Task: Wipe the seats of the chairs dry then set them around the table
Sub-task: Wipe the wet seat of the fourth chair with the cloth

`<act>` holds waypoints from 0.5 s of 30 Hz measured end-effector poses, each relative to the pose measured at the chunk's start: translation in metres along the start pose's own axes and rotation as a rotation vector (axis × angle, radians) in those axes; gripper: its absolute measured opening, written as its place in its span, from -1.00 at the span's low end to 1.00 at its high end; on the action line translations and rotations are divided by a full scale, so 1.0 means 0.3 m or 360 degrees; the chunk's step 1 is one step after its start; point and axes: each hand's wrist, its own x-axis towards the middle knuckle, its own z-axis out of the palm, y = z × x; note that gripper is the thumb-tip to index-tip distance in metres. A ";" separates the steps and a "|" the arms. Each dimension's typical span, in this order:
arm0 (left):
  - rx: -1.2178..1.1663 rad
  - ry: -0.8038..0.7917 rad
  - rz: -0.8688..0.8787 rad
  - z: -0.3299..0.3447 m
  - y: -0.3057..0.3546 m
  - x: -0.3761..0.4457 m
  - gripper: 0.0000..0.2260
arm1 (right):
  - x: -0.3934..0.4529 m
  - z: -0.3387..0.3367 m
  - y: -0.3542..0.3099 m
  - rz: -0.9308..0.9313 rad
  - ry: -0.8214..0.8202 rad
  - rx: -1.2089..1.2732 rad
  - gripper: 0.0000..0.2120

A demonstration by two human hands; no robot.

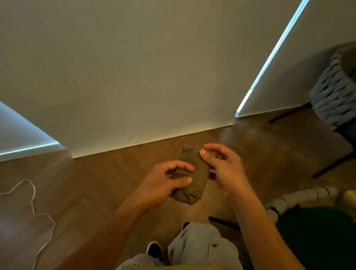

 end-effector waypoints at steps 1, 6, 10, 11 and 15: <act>-0.0022 -0.0034 -0.0044 0.004 0.019 0.062 -0.71 | 0.046 -0.020 -0.014 0.0011 0.0058 0.0059 -0.90; -0.0019 -0.0228 -0.0139 0.070 0.119 0.417 -0.50 | 0.294 -0.158 -0.066 0.0204 0.0159 0.0435 -0.73; 0.0153 -0.0311 -0.0155 0.178 0.219 0.718 -0.40 | 0.508 -0.286 -0.127 0.0463 0.0063 0.0484 -0.59; 0.0201 -0.0330 -0.0159 0.211 0.246 0.790 -0.38 | 0.564 -0.328 -0.156 0.0471 0.0070 0.0500 -0.61; 0.0311 -0.0440 -0.0142 0.369 0.367 1.037 -0.39 | 0.754 -0.512 -0.311 0.0357 0.0164 0.0557 -0.61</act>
